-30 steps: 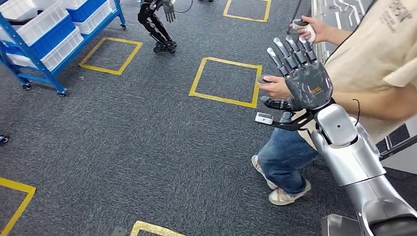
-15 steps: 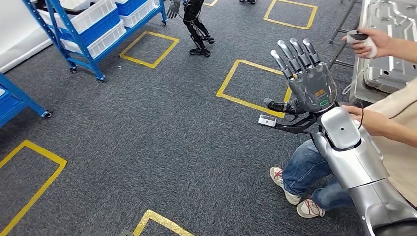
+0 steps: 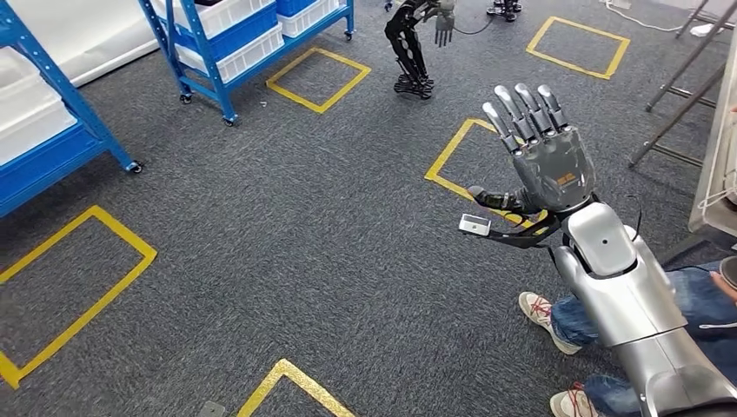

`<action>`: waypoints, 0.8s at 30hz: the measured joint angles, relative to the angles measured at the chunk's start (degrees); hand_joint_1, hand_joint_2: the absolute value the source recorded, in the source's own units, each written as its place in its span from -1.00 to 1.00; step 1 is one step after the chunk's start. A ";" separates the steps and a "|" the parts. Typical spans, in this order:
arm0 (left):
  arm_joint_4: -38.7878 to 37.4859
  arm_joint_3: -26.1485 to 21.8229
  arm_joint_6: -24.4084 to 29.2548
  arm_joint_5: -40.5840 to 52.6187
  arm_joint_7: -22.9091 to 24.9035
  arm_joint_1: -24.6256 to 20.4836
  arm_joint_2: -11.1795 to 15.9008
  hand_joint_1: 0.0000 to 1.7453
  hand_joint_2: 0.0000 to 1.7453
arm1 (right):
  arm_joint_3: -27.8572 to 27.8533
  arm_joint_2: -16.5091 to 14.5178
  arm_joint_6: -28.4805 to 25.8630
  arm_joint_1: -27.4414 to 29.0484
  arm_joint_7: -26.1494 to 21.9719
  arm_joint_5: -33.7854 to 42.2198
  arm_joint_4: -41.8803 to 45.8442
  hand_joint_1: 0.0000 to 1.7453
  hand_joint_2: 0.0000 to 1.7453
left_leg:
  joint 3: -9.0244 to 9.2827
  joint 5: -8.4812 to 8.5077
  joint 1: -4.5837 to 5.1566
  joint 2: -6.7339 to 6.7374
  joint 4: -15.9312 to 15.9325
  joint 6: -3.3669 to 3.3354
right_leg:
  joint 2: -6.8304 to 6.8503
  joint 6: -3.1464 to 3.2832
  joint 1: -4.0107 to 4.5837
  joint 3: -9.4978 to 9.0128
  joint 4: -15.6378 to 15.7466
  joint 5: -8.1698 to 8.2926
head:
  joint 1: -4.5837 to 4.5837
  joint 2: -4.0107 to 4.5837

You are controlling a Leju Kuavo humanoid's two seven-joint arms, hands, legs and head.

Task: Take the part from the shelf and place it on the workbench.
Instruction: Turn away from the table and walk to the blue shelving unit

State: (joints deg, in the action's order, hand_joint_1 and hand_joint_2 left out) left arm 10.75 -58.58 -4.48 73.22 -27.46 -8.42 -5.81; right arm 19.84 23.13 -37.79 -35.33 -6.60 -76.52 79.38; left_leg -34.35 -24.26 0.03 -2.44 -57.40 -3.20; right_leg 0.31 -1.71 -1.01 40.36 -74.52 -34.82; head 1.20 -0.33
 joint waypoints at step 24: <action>0.00 0.16 1.81 -0.10 0.46 -0.10 -0.51 -1.00 -1.00 | -6.84 -11.96 -2.08 10.18 -6.80 -5.92 -4.30 -1.00 -1.00 | -0.57 -0.64 0.35 4.92 -0.79 1.62 | 7.41 0.38 0.41 -9.00 16.53 6.61 | 0.22 0.00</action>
State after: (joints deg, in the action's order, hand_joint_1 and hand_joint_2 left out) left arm 10.75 -58.41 -2.67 73.11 -27.00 -8.51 -6.33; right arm 13.00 11.17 -39.87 -25.15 -13.40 -82.44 75.09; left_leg -34.92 -24.90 0.38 2.49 -58.19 -1.58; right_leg 7.72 -1.33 -0.60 31.36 -57.99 -28.21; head 1.43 -0.33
